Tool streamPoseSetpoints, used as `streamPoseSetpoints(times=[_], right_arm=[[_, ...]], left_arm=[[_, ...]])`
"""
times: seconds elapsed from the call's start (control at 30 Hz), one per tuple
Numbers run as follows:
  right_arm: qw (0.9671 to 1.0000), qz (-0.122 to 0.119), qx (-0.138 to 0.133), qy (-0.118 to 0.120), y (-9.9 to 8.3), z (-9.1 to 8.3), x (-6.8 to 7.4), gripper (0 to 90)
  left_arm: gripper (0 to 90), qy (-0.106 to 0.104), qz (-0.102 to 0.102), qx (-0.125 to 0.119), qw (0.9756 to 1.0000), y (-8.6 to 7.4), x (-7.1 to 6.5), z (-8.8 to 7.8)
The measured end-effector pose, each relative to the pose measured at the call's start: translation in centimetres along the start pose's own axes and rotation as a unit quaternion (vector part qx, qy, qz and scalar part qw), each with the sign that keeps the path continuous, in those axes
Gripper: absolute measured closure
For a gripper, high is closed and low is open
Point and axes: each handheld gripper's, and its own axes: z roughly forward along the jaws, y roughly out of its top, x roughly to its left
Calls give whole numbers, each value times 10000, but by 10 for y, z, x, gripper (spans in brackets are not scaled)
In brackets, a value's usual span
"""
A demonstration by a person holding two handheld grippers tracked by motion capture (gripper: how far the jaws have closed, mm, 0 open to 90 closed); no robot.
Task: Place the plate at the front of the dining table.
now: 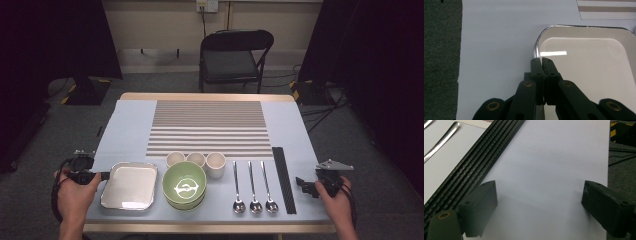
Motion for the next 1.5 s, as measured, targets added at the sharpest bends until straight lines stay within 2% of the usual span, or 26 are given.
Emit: streamPoseSetpoints(times=[0.2, 0.33, 0.43, 0.5, 0.7, 0.8, 0.9, 1.1, 1.23, 1.33, 1.5], right_arm=[[10000, 6, 5, 2, 0, 0, 0, 119], [10000, 7, 5, 5, 0, 0, 0, 119], [10000, 8, 4, 14, 0, 0, 0, 119], [10000, 5, 4, 5, 0, 0, 0, 119], [10000, 10, 8, 15, 0, 0, 0, 119], [10000, 8, 4, 14, 0, 0, 0, 119], [10000, 9, 6, 16, 0, 0, 0, 119], [10000, 8, 8, 14, 0, 0, 0, 119], [10000, 6, 7, 13, 0, 0, 0, 119], [10000, -15, -5, 12, 0, 0, -1, 119], [10000, -12, -5, 15, 0, 0, -1, 119]], left_arm=[[890, -13, -30, 30, 10000, 1, 0, -1], [900, 56, -6, -149, 9999, 2, -1, -6], [900, 100, 52, -153, 9998, 2, -1, -7], [900, 59, 28, -158, 9999, 1, -1, -6], [834, 6, 43, -11, 10000, 0, -2, 0], [871, 47, 75, 58, 9999, 0, -2, 2], [880, -27, -32, 91, 9999, 0, 0, 1], [887, 8, -124, 102, 9999, 1, 0, 0], [888, -61, -229, 107, 9997, 1, 2, 1], [884, -86, -185, 104, 9997, 1, 3, 2], [885, -98, -303, 93, 9994, 1, 3, 4]])
